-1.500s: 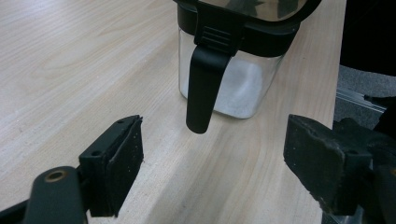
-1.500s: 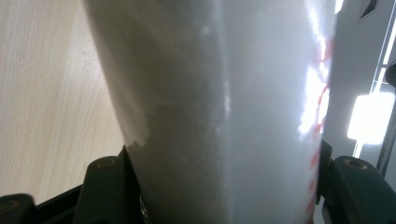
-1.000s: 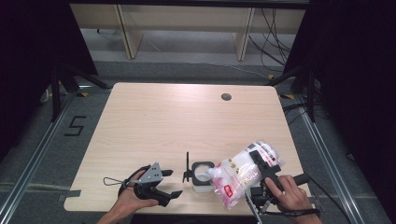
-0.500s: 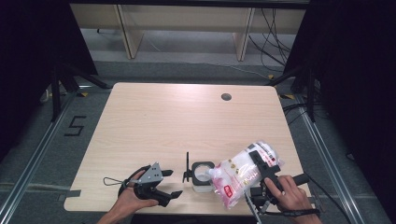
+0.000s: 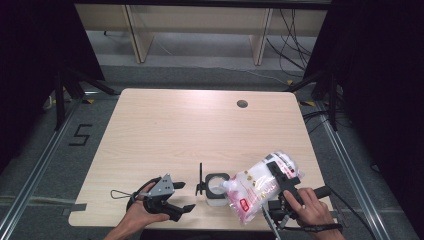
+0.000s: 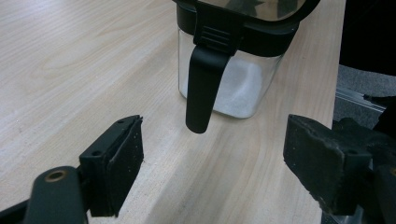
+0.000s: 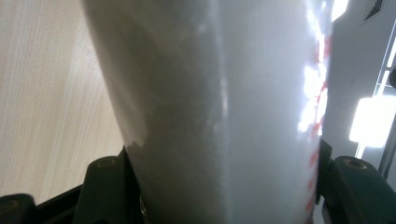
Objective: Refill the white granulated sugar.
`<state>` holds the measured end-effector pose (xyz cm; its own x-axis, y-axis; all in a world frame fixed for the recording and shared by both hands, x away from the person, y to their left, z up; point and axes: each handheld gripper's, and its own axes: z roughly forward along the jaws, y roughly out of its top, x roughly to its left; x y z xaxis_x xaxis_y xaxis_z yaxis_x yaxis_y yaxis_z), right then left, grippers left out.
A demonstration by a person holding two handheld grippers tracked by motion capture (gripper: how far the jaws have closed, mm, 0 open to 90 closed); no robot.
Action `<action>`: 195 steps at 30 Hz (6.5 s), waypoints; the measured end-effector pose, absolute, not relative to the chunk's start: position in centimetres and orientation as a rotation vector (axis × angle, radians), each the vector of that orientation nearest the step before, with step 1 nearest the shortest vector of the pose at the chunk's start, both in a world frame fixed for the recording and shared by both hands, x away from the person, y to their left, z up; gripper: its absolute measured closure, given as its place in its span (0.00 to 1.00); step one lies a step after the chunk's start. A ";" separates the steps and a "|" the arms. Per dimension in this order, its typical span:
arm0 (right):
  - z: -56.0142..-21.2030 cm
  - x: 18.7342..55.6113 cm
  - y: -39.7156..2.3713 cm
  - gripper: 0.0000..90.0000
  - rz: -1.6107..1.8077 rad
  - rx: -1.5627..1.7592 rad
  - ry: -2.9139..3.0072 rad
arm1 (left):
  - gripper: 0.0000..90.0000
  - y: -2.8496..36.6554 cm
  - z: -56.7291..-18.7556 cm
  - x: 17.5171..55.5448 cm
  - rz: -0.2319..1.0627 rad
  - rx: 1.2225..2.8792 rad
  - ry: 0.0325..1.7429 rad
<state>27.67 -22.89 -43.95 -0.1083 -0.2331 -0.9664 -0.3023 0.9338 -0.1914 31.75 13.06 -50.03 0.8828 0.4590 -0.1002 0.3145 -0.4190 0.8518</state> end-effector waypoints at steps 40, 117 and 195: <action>-43.8 27.5 -22.6 0.45 0.013 -0.434 1.704 | 0.22 13.1 -50.0 31.8 0.180 2.041 0.561; -43.9 27.6 -23.0 0.45 0.053 -0.391 1.715 | 0.22 13.1 -50.0 31.8 0.181 2.046 0.564; -44.0 27.4 -22.8 0.45 0.003 -0.394 1.750 | 0.22 13.1 -50.0 31.7 0.183 2.041 0.570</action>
